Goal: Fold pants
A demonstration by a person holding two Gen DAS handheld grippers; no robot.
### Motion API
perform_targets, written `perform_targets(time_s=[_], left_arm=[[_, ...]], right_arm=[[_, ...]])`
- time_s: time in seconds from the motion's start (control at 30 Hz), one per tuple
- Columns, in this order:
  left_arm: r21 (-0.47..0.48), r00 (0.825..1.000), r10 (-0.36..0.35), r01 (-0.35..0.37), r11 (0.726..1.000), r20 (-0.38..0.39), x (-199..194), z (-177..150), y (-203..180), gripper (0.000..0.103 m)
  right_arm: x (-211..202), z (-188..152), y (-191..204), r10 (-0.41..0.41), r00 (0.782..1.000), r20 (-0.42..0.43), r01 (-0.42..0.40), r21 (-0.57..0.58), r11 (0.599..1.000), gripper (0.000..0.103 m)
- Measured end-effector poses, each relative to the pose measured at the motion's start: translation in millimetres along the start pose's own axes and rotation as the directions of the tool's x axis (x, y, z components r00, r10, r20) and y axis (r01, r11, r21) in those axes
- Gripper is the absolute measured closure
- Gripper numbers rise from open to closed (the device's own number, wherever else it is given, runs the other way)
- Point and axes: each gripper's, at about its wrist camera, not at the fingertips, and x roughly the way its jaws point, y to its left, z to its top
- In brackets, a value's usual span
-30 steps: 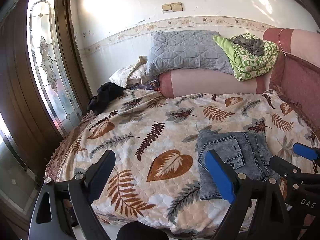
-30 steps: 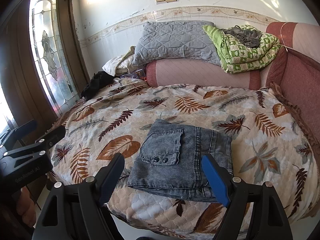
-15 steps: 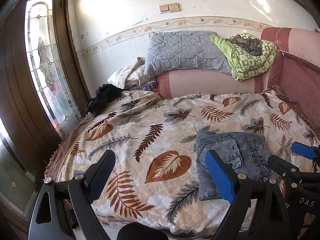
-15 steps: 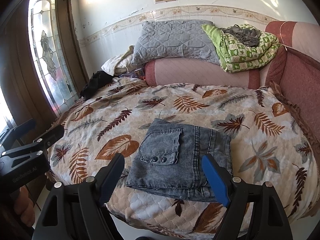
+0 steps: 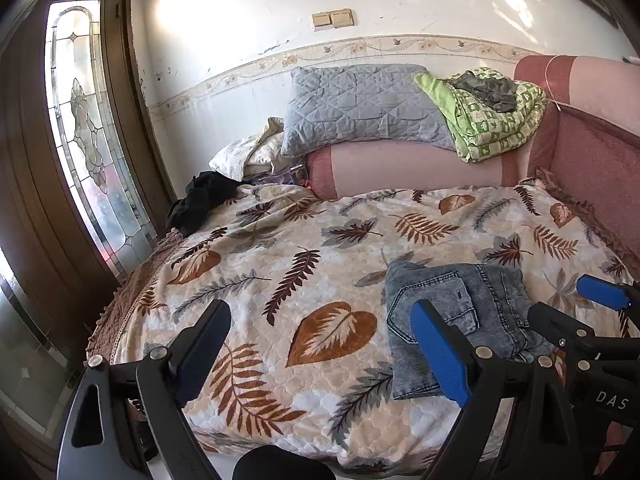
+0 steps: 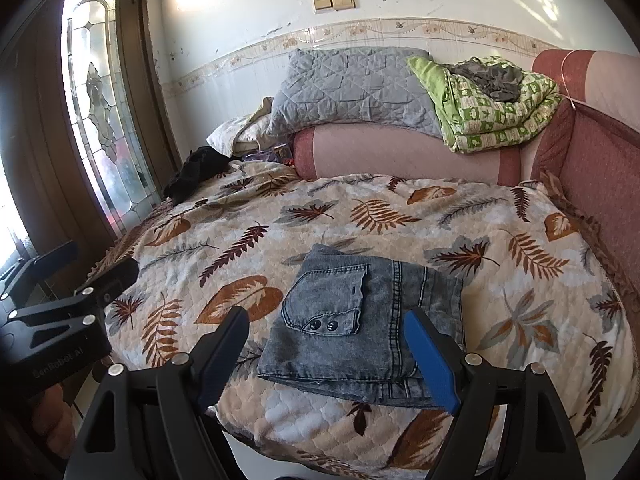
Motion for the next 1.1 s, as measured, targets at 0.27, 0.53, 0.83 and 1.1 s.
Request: perform_targets(time_s=[0.27, 0.53, 0.83, 1.1], left_arm=[[-0.014, 1.000, -0.009, 0.009, 1.000, 0.006, -2.8, -0.7, 4.9, 0.011], [-0.038, 1.000, -0.020, 0.021, 0.999, 0.014, -5.0, -1.9, 11.9, 0.011], [-0.060, 0.999, -0.028, 0.030, 0.998, 0.036, -13.0, -1.1, 22.4, 0.011], [-0.065, 0.999, -0.038, 0.040, 0.997, 0.037, -13.3, 3.7, 24.7, 0.011]], right_arm=[[-3.9, 3.6, 5.1, -0.016, 1.000, 0.012, 0.017, -0.013, 1.000, 0.020], [-7.9, 6.9, 8.8, -0.032, 0.999, 0.020, 0.032, -0.028, 0.999, 0.020], [-19.7, 19.0, 20.5, -0.042, 0.997, 0.062, 0.046, -0.063, 0.997, 0.020], [-18.9, 23.5, 32.6, -0.033, 0.996, 0.080, 0.040, -0.096, 0.995, 0.020]])
